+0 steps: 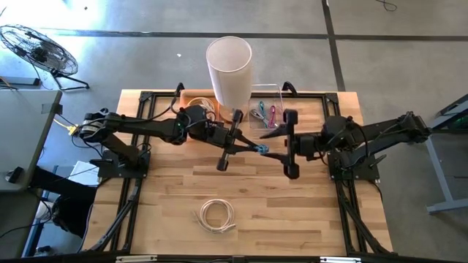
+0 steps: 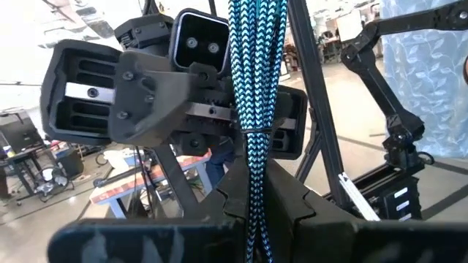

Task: Pick & Place USB Port
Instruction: Put the blue and black charger cable into the transparent bin

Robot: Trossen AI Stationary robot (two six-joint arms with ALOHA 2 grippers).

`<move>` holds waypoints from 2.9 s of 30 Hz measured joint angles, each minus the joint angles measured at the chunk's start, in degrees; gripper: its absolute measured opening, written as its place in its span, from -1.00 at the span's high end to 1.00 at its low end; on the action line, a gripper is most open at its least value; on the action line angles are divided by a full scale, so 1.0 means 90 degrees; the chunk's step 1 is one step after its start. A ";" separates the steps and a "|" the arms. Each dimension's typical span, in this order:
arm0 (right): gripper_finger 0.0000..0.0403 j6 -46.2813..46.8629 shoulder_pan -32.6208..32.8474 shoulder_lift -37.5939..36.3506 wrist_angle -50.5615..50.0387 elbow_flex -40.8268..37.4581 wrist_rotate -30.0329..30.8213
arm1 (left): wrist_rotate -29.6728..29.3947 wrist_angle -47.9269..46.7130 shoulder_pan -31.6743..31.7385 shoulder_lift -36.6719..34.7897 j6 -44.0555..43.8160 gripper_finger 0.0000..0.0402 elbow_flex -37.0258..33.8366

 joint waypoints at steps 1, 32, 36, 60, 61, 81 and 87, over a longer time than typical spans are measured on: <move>0.00 0.0002 0.0002 0.0000 0.0000 0.0000 -0.0036 | -0.0027 0.0003 0.0001 0.0000 0.0006 0.93 0.0000; 0.22 0.0345 0.0007 0.0321 0.0133 0.0000 -0.0297 | -0.0125 -0.0134 0.0083 0.0226 -0.0043 0.93 0.0010; 0.43 0.0511 0.0007 0.0323 -0.0002 0.0000 -0.0350 | -0.0121 -0.0148 0.0082 0.0226 -0.0032 0.93 0.0010; 0.92 0.1169 0.0036 -0.0019 -0.0902 -0.0005 -0.0251 | 0.0419 -0.0422 0.0088 0.0086 -0.0553 0.40 0.0007; 0.92 0.1238 0.0060 -0.0080 -0.1088 -0.0005 -0.0131 | 0.0431 -0.0544 0.0085 0.0023 -0.0549 0.38 0.0007; 0.92 0.5705 -0.2689 -0.0195 -0.3238 -0.0004 -0.0112 | -0.0125 -0.1841 -0.0473 -0.0630 0.1820 0.35 0.0003; 0.92 0.6038 -0.3667 0.0409 -0.3320 -0.0005 -0.0722 | -0.0911 -0.3152 -0.0473 -0.1118 0.2026 0.35 0.0011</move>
